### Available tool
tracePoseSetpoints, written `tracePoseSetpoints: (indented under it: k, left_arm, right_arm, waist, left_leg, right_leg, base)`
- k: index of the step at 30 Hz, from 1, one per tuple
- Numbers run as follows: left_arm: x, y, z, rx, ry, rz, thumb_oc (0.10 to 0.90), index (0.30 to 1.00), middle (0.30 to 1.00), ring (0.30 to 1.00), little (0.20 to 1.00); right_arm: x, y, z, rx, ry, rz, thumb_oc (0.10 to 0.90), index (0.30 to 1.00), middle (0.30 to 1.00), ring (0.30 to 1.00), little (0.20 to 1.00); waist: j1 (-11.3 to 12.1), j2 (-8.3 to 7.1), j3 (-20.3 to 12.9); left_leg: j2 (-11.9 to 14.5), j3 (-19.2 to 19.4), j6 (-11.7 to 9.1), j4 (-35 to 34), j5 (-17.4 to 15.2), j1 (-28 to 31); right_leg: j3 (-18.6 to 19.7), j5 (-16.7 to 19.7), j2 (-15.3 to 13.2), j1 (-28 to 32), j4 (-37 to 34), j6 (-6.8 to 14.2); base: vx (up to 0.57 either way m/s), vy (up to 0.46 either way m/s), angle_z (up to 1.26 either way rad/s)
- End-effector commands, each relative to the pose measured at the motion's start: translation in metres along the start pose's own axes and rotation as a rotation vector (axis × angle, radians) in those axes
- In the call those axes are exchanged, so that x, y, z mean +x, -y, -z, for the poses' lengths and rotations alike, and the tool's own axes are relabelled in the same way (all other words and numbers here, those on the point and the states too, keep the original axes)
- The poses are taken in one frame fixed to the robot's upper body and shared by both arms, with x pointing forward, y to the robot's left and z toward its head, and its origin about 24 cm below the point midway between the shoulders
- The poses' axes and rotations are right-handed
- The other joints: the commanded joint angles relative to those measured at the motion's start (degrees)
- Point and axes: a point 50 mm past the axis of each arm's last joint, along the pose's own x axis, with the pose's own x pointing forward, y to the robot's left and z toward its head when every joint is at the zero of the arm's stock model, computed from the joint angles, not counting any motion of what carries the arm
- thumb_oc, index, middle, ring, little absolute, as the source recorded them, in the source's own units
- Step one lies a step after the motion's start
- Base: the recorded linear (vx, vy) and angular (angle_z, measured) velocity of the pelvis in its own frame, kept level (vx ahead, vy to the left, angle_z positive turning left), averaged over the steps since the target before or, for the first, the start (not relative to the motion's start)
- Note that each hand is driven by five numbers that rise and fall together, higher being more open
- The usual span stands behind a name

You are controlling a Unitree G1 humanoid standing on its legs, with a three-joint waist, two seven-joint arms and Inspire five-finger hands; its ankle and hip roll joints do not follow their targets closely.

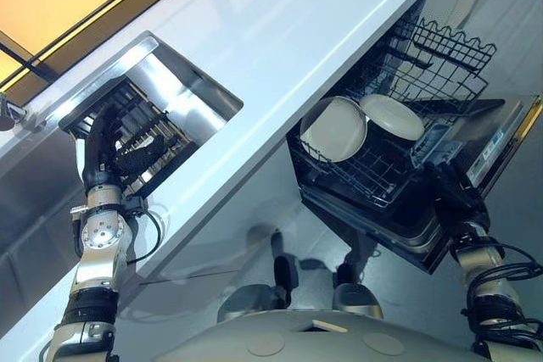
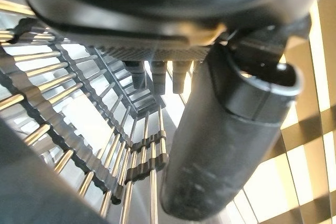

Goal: Pick up plates and place into dishwasher.

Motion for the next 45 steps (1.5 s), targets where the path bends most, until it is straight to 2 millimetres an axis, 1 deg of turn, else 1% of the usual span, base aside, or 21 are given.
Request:
tracePoseSetpoints:
  k: [1,2,3,4,5,6,8,14,17,18,20,21,22,23,25,28,31,34,38,41,45]
  left_arm:
    - [0.024,-0.013,-0.035,-0.003,0.162,-0.057,0.8,0.9,0.9,0.9,0.9]
    - [0.025,-0.013,-0.035,-0.005,0.161,-0.057,0.8,0.9,0.9,0.9,0.9]
    - [0.026,-0.012,-0.036,-0.009,0.161,-0.061,0.8,0.9,0.9,0.9,0.9]
    - [0.026,-0.013,-0.036,-0.011,0.161,-0.064,0.8,0.9,0.9,0.9,0.9]
    - [0.027,-0.014,-0.037,-0.014,0.162,-0.068,0.8,0.9,0.9,0.9,0.9]
    - [0.028,-0.014,-0.038,-0.014,0.164,-0.07,0.8,0.9,0.9,0.9,0.9]
    - [0.029,-0.016,-0.038,-0.017,0.168,-0.083,0.8,0.9,0.9,0.9,0.9]
    - [0.034,-0.018,-0.049,-0.035,0.205,-0.106,0.8,0.9,0.9,0.9,0.9]
    - [0.034,-0.018,-0.052,-0.036,0.212,-0.105,0.8,0.9,0.9,0.9,0.9]
    - [0.034,-0.016,-0.054,-0.039,0.215,-0.104,0.8,0.9,0.9,0.9,0.9]
    - [0.033,-0.013,-0.053,-0.039,0.216,-0.106,0.8,0.9,0.9,0.9,0.9]
    - [0.031,-0.011,-0.053,-0.043,0.215,-0.109,0.8,0.9,0.9,0.9,0.9]
    - [0.03,-0.009,-0.052,-0.046,0.215,-0.11,0.8,0.9,0.9,0.9,0.9]
    - [0.027,-0.007,-0.049,-0.05,0.213,-0.116,0.8,0.9,0.9,0.9,0.9]
    - [0.022,-0.005,-0.043,-0.054,0.208,-0.118,0.8,0.9,0.9,0.9,0.9]
    - [0.016,-0.002,-0.037,-0.059,0.203,-0.118,0.8,0.9,0.9,0.9,0.9]
    - [0.012,-0.003,-0.033,-0.059,0.202,-0.122,0.8,0.9,0.9,0.9,0.9]
    - [0.009,-0.007,-0.032,-0.062,0.202,-0.137,0.8,0.9,0.9,0.9,0.9]
    - [0.005,-0.014,-0.029,-0.065,0.201,-0.151,0.8,0.9,0.9,0.9,0.9]
    - [0.003,-0.016,-0.028,-0.065,0.199,-0.156,0.8,0.9,0.9,0.9,0.9]
    - [0.003,-0.015,-0.026,-0.067,0.191,-0.16,0.8,0.9,0.9,0.9,0.9]
  right_arm:
    - [0.028,-0.099,0.047,0.348,-0.218,-0.423,0.8,0.9,0.9,0.9,0.9]
    - [0.028,-0.105,0.049,0.383,-0.234,-0.451,0.8,0.9,0.9,0.9,0.9]
    - [0.028,-0.119,0.051,0.432,-0.259,-0.503,0.8,0.9,0.9,0.9,0.9]
    - [0.028,-0.121,0.051,0.442,-0.267,-0.515,0.8,0.9,0.9,0.9,0.9]
    - [0.029,-0.135,0.053,0.467,-0.277,-0.551,0.8,0.9,0.9,0.9,0.9]
    - [0.029,-0.137,0.053,0.47,-0.278,-0.554,0.8,0.9,0.9,0.9,0.9]
    - [0.03,-0.154,0.054,0.497,-0.29,-0.585,0.8,0.9,0.9,0.9,0.9]
    - [0.031,-0.196,0.061,0.469,-0.273,-0.597,0.8,0.9,0.9,0.9,0.9]
    - [0.031,-0.204,0.058,0.43,-0.209,-0.561,0.8,0.9,0.9,0.9,0.9]
    - [0.031,-0.208,0.051,0.313,-0.094,-0.509,0.8,0.9,0.9,0.9,0.9]
    - [0.03,-0.21,0.042,0.164,0.029,-0.452,0.8,0.9,0.9,0.9,0.9]
    - [0.026,-0.217,0.028,-0.043,0.205,-0.422,0.8,0.9,0.9,0.9,0.9]
    - [0.02,-0.224,0.019,-0.165,0.322,-0.417,0.8,0.9,0.9,0.9,0.9]
    - [0.008,-0.239,0.008,-0.32,0.477,-0.448,0.8,0.9,0.9,0.9,0.9]
    - [-0.005,-0.25,0.0,-0.526,0.66,-0.461,0.8,0.9,0.9,0.9,0.9]
    - [-0.02,-0.256,-0.015,-0.71,0.883,-0.463,0.8,0.9,0.9,0.9,0.9]
    - [-0.028,-0.255,-0.028,-0.763,0.995,-0.435,0.8,0.9,0.9,0.9,0.9]
    - [-0.028,-0.244,-0.032,-0.745,0.947,-0.421,0.8,0.9,0.9,0.9,0.9]
    - [-0.027,-0.232,-0.027,-0.687,0.842,-0.441,0.8,0.9,0.9,0.9,0.9]
    - [-0.028,-0.229,-0.024,-0.682,0.83,-0.435,0.8,0.9,0.9,0.9,0.9]
    - [-0.025,-0.226,-0.017,-0.594,0.745,-0.457,0.8,0.9,0.9,0.9,0.9]
  waist:
    - [6.0,-0.8,3.5]
    - [6.3,-0.95,3.5]
    - [6.9,-1.2,3.7]
    - [7.0,-1.26,3.7]
    - [7.5,-1.4,4.1]
    - [7.6,-1.47,4.1]
    - [8.1,-1.74,4.5]
    - [9.6,-2.5,6.7]
    - [10.1,-2.9,7.4]
    - [10.3,-3.06,7.7]
    - [10.4,-3.24,7.8]
    - [10.3,-3.25,7.9]
    - [10.3,-3.3,7.9]
    - [10.1,-3.37,7.9]
    - [10.0,-3.5,7.5]
    - [9.8,-3.73,6.8]
    - [9.6,-4.02,6.2]
    - [9.1,-4.3,5.7]
    - [8.7,-4.7,5.3]
    - [8.6,-4.97,5.2]
    - [8.8,-5.23,4.9]
  left_leg:
    - [-2.2,-1.4,0.5,6.0,-7.7,-1.2]
    - [-2.2,-1.5,0.6,6.3,-7.7,-1.5]
    - [-2.4,-1.7,0.9,6.9,-7.9,-1.9]
    - [-2.4,-1.7,0.9,7.0,-8.0,-2.0]
    - [-2.6,-1.9,1.2,7.8,-8.1,-2.7]
    - [-2.7,-1.9,1.3,8.0,-8.2,-2.8]
    - [-2.9,-1.8,1.5,9.0,-8.4,-3.8]
    - [-3.8,-2.3,2.7,12.3,-9.0,-6.9]
    - [-4.0,-2.5,3.0,13.1,-9.2,-7.6]
    - [-4.0,-2.6,3.3,13.3,-9.2,-7.8]
    - [-4.0,-2.6,3.6,13.3,-9.1,-7.9]
    - [-3.9,-2.6,3.8,13.2,-9.1,-7.9]
    - [-4.0,-2.6,4.0,13.2,-9.1,-7.9]
    - [-4.1,-2.7,4.3,13.2,-9.3,-7.8]
    - [-4.4,-2.6,4.7,13.5,-9.7,-7.8]
    - [-4.9,-2.7,5.0,13.5,-10.3,-7.2]
    - [-5.0,-2.7,5.1,13.3,-10.7,-6.7]
    - [-5.0,-2.4,5.1,12.8,-11.0,-6.0]
    - [-4.9,-2.2,5.1,12.7,-11.5,-5.6]
    - [-4.8,-1.9,5.1,12.8,-11.8,-5.2]
    - [-4.7,-1.7,5.0,12.8,-12.0,-4.7]
  right_leg:
    - [-1.7,-7.0,-1.4,-8.8,14.3,-0.4]
    - [-1.8,-6.9,-1.5,-9.1,14.6,-0.3]
    - [-2.0,-6.9,-1.9,-9.4,15.0,-0.2]
    - [-2.0,-6.9,-2.0,-9.5,15.1,-0.2]
    - [-2.0,-6.7,-2.4,-10.1,15.7,0.0]
    - [-1.9,-6.7,-2.5,-10.3,15.9,0.0]
    - [-1.9,-6.5,-2.9,-11.1,16.5,0.2]
    - [-1.0,-6.0,-3.9,-14.7,19.7,0.4]
    - [-0.8,-5.9,-4.1,-15.5,20.9,0.6]
    - [-0.7,-5.9,-4.2,-15.9,21.6,0.8]
    - [-0.5,-5.9,-4.2,-16.3,22.1,0.8]
    - [-0.3,-5.8,-4.1,-16.7,22.6,0.8]
    - [-0.1,-5.7,-4.0,-17.0,23.1,0.9]
    - [0.3,-5.3,-3.9,-17.4,23.7,0.9]
    - [0.8,-5.0,-3.9,-17.9,24.6,1.2]
    - [1.2,-4.8,-3.8,-17.8,24.8,1.4]
    - [1.4,-5.0,-3.8,-17.3,24.8,1.6]
    - [1.6,-5.0,-3.6,-17.0,24.8,1.8]
    - [1.8,-5.2,-3.3,-16.8,24.6,1.8]
    - [1.7,-5.4,-3.2,-16.4,24.4,1.7]
    - [1.3,-5.8,-3.1,-15.6,23.9,1.6]
  base:
    - [0.02,0.089,0.08]
    - [0.02,0.116,0.07]
    - [0.02,0.101,0.04]
    - [0.01,0.137,0.0]
    - [0.0,0.087,-0.02]
    - [-0.01,0.112,-0.05]
    - [-0.01,0.1,-0.13]
    - [-0.05,0.097,-0.11]
    - [-0.03,0.061,-0.05]
    - [-0.02,0.075,-0.11]
    - [-0.02,0.059,-0.19]
    - [-0.01,0.063,-0.1]
    - [-0.01,0.085,-0.06]
    - [0.0,0.078,0.02]
    - [0.02,0.078,0.08]
    - [0.03,0.06,0.1]
    - [0.03,0.034,0.13]
    - [0.02,0.021,0.21]
    - [0.01,0.003,0.11]
    - [0.0,-0.002,0.02]
    - [0.01,-0.001,-0.01]
